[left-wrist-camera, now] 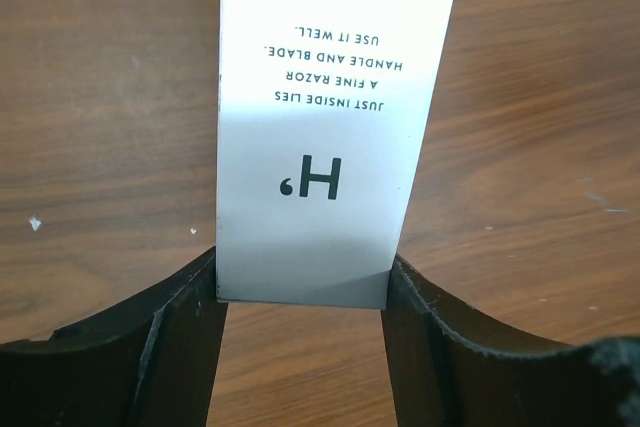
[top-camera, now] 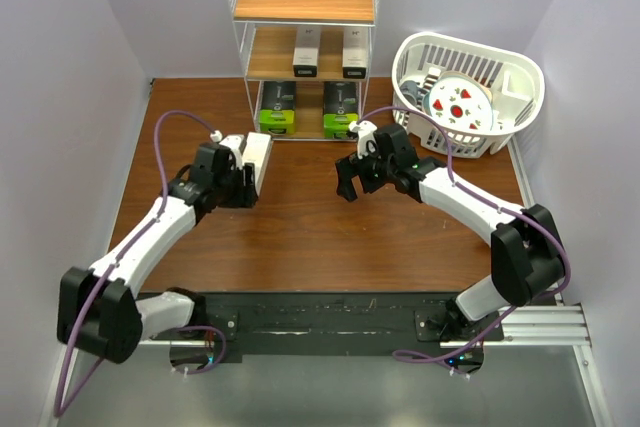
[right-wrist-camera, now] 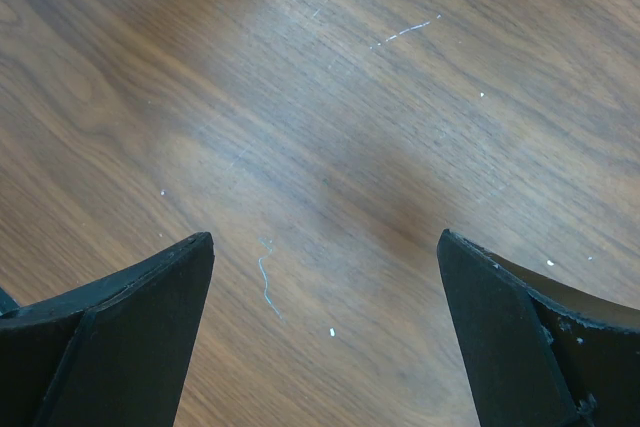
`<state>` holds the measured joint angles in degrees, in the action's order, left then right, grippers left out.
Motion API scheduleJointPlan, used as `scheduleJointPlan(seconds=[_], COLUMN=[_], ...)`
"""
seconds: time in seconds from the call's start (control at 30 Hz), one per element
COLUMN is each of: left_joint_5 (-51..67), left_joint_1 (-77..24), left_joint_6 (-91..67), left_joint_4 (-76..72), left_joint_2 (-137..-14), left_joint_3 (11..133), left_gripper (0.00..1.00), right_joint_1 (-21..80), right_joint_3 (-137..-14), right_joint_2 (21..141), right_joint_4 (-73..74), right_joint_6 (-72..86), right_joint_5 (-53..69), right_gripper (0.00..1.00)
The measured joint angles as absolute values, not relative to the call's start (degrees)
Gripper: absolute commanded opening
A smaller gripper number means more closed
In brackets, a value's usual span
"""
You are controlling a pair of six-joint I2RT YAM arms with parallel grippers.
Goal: Place and organize the shaving razors onto the shelf
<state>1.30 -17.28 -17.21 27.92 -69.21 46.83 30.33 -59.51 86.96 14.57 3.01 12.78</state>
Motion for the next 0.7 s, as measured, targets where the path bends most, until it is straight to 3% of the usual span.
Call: scheduleJointPlan(seconds=[0.2, 0.7], left_joint_5=[2.4, -2.4], left_joint_1=[-17.3, -17.2], left_joint_6=[-16.8, -16.9], left_joint_4=[29.5, 23.1], left_joint_2=[-66.9, -86.0], left_joint_3=[53.7, 80.6], left_gripper=[0.43, 0.46], right_joint_1=[30.3, 30.3], right_joint_3=[-59.7, -60.3], right_joint_2=[88.1, 89.9], right_joint_4=[14.6, 14.6], right_joint_6=[2.9, 2.3], right_joint_5=[12.7, 12.5], right_gripper=[0.99, 0.99])
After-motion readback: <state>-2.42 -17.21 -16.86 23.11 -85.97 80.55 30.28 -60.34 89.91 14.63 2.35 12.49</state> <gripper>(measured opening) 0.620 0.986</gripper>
